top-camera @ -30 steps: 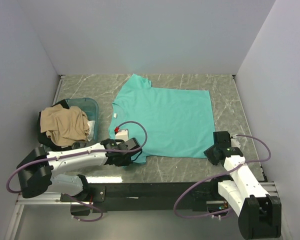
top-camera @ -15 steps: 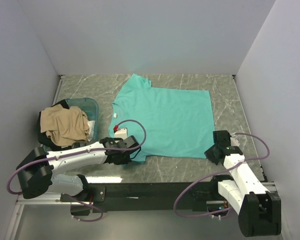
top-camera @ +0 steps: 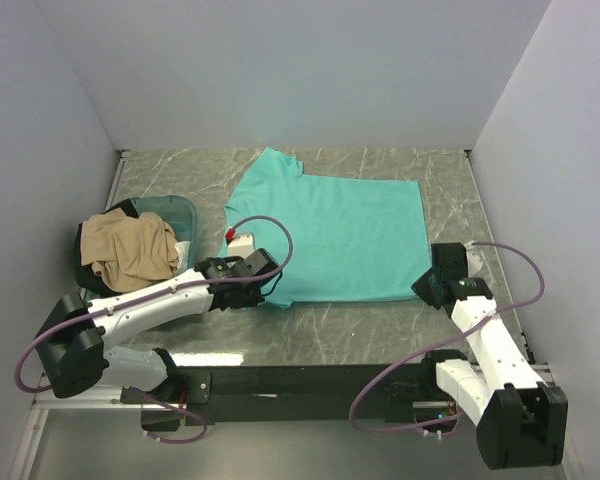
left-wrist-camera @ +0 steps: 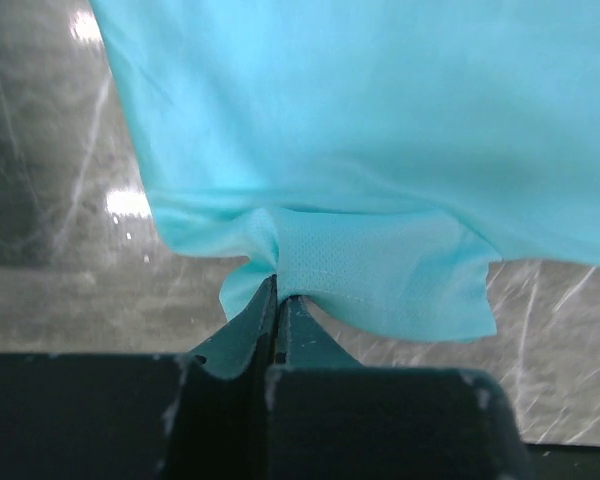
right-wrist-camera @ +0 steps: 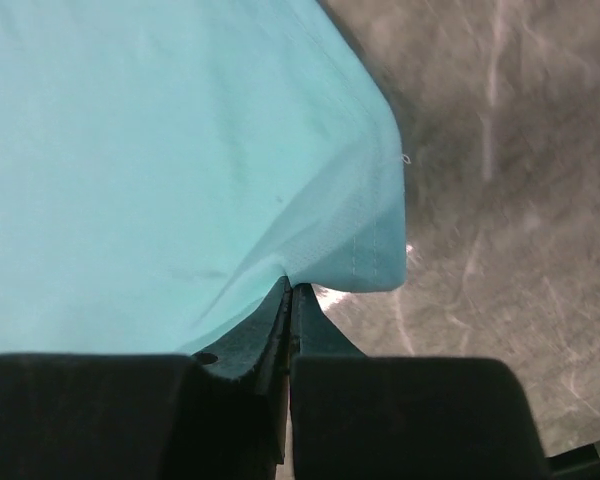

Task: Fold and stack the t-shirts
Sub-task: Fold the tshirt

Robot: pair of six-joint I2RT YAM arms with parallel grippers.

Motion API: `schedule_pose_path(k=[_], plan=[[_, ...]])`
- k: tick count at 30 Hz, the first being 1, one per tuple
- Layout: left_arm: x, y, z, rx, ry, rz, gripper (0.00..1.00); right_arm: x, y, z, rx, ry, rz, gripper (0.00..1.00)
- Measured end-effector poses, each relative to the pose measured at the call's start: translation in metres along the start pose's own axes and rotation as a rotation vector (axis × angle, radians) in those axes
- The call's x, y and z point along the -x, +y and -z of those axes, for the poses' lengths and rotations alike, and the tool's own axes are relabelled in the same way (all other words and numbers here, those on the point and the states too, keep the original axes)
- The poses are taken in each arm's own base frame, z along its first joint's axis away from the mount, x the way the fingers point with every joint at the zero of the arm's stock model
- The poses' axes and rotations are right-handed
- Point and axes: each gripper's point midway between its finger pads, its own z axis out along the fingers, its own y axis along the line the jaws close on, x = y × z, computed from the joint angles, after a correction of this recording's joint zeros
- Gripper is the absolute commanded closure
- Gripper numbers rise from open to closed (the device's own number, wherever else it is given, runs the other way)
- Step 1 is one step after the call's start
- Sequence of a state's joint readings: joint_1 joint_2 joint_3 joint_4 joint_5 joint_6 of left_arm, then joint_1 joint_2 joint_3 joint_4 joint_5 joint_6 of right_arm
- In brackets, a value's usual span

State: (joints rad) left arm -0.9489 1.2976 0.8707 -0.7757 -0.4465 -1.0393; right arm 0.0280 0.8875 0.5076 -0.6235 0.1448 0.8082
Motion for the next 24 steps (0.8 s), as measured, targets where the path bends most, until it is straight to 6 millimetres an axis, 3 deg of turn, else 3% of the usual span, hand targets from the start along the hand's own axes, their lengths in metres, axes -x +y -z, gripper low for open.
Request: schedule_pose_path(k=[9, 16, 24], plan=[[0.056, -0.009, -0.007, 0.032, -0.103, -0.009, 0.99, 0.025, 0.027, 0.004, 0.024, -0.013, 0.057, 1.0], [0.086, -0.012, -0.023, 0.088, -0.146, -0.046, 0.99, 0.04, 0.044, 0.0, 0.041, -0.028, 0.078, 1.0], [0.121, -0.015, -0.028, 0.106, -0.2, -0.078, 0.99, 0.056, 0.056, 0.001, 0.044, -0.052, 0.107, 1.0]])
